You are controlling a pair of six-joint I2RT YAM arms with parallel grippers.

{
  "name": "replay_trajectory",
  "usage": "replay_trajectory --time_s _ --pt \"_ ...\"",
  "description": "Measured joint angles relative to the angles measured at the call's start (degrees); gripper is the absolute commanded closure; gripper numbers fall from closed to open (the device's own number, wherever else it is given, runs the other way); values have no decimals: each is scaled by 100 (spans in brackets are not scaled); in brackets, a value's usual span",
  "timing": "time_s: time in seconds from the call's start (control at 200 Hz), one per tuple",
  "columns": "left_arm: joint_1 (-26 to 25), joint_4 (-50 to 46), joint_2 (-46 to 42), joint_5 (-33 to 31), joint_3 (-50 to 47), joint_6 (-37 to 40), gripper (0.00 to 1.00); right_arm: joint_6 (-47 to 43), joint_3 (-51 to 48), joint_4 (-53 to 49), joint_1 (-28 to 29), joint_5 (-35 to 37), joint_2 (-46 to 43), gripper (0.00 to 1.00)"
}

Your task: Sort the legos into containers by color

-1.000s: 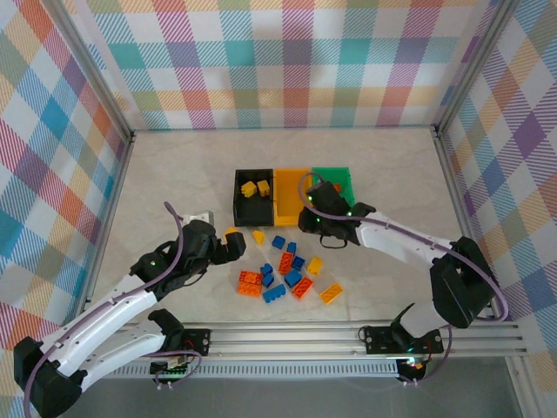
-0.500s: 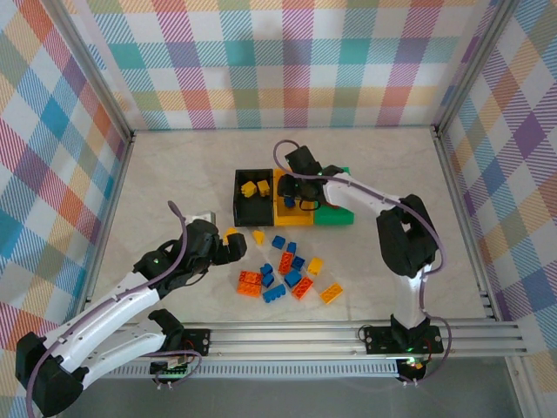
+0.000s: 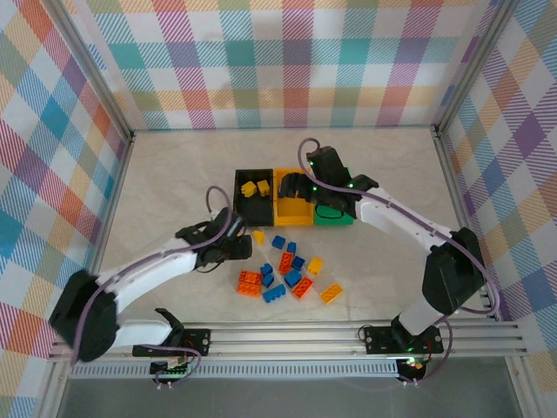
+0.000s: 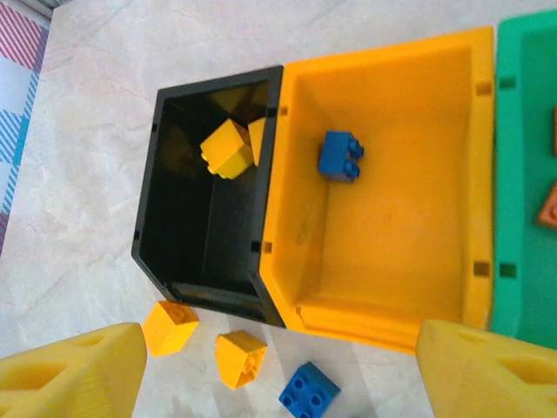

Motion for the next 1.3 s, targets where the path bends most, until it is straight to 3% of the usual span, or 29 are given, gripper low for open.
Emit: replay_trajectory --time_s 0.13,0.405,0.615,0.735,0.89,1.04,1.3 --pt "50 275 881 -297 254 219 19 118 -260 7 0 -4 -46 18" --pt "133 785 1370 -898 334 361 24 184 -444 13 0 74 -160 18" --pt "302 1078 1891 -986 372 439 32 227 -551 55 0 136 -343 18" --pt "299 1213 1941 -984 374 476 41 227 -612 52 0 166 -404 18" --pt "299 1401 2015 -988 367 487 41 232 -640 59 0 166 -411 18" --pt "299 1574 2022 -994 334 492 52 258 -715 76 0 166 -413 18" --pt "262 1860 1711 -911 -63 387 57 269 -820 96 0 214 -433 18"
